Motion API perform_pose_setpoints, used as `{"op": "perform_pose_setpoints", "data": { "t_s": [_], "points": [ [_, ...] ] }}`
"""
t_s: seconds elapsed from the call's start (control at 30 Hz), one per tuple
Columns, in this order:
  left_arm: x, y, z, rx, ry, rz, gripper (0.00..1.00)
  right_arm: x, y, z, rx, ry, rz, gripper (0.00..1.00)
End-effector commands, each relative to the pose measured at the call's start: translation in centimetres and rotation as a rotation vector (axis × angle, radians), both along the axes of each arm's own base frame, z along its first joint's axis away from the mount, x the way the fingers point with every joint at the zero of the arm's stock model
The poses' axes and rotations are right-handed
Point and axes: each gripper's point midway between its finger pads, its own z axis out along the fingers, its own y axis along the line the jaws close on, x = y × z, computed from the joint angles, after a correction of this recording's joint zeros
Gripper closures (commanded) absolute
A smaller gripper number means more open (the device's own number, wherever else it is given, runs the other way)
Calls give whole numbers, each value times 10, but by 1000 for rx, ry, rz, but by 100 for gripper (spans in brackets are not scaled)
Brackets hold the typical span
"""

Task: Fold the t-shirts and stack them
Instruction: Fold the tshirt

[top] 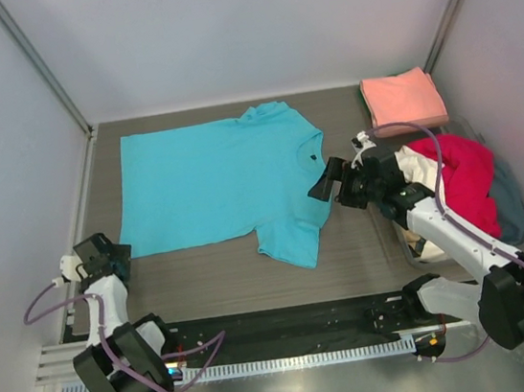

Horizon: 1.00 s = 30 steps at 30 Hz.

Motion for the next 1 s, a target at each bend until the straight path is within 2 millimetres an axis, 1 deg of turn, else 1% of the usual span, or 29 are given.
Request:
{"op": "perform_pose_setpoints", "data": {
  "t_s": [0.0,0.1,0.13,0.17,0.2,0.23,0.27,0.3,0.33,0.37,0.4,0.43,0.47,0.5,0.53,0.57,0.6,0.63,0.7,0.8,0.83,0.87,0.9,0.97],
  "points": [
    [24,3,0,-21,-98,-1,18,5,7,6,2,-23,38,4],
    [27,3,-11,-39,-75,-3,21,6,6,0,-9,-15,40,4],
    [27,2,-14,-45,-73,-5,23,5,6,-1,-12,-11,39,4],
    [31,4,-13,-45,-85,-6,25,2,5,-6,-15,0,39,4],
    [31,3,-17,-53,-74,-8,27,0,4,-11,-19,13,31,4],
    [32,3,-19,-56,-74,-10,32,-4,2,-17,-28,31,22,4],
    [35,2,-19,-58,-79,-19,35,-12,3,-29,-41,62,27,4],
    [36,3,-19,-56,-83,-22,38,-18,5,-36,-44,85,29,4],
    [36,3,-19,-57,-85,-25,46,-22,7,-43,-57,101,25,4],
    [38,3,-19,-51,-92,-28,49,-31,9,-56,-76,136,37,4],
    [38,3,-18,-51,-95,-31,53,-44,21,-62,-96,150,75,4],
    [39,3,-18,-48,-98,-32,60,-48,23,-68,-124,160,57,4],
    [40,3,-17,-47,-105,-34,64,-56,25,-78,-144,181,56,4],
    [40,3,-17,-47,-106,-37,70,-66,32,-83,-152,194,76,4],
    [41,3,-15,-45,-112,-42,79,-68,34,-87,-148,207,57,4],
    [42,2,-14,-45,-118,-46,84,-75,32,-97,-158,230,54,6],
    [42,2,-13,-41,-120,-48,93,-79,35,-102,-163,240,65,7],
    [42,2,-12,-38,-125,-49,96,-81,36,-104,-162,248,59,8],
    [41,2,-12,-37,-126,-50,100,-88,38,-113,-180,265,64,12],
    [41,2,-12,-38,-128,-50,100,-93,42,-118,-186,275,65,16],
    [42,2,-12,-38,-130,-51,100,-97,44,-122,-191,287,76,20],
    [42,2,-11,-38,-132,-50,100,-98,46,-123,-182,293,72,22],
    [42,2,-11,-37,-132,-51,100,-98,50,-123,-173,289,77,29],
    [43,2,-10,-35,-141,-53,100,-103,53,-129,-168,306,84,36]
  ]
}}
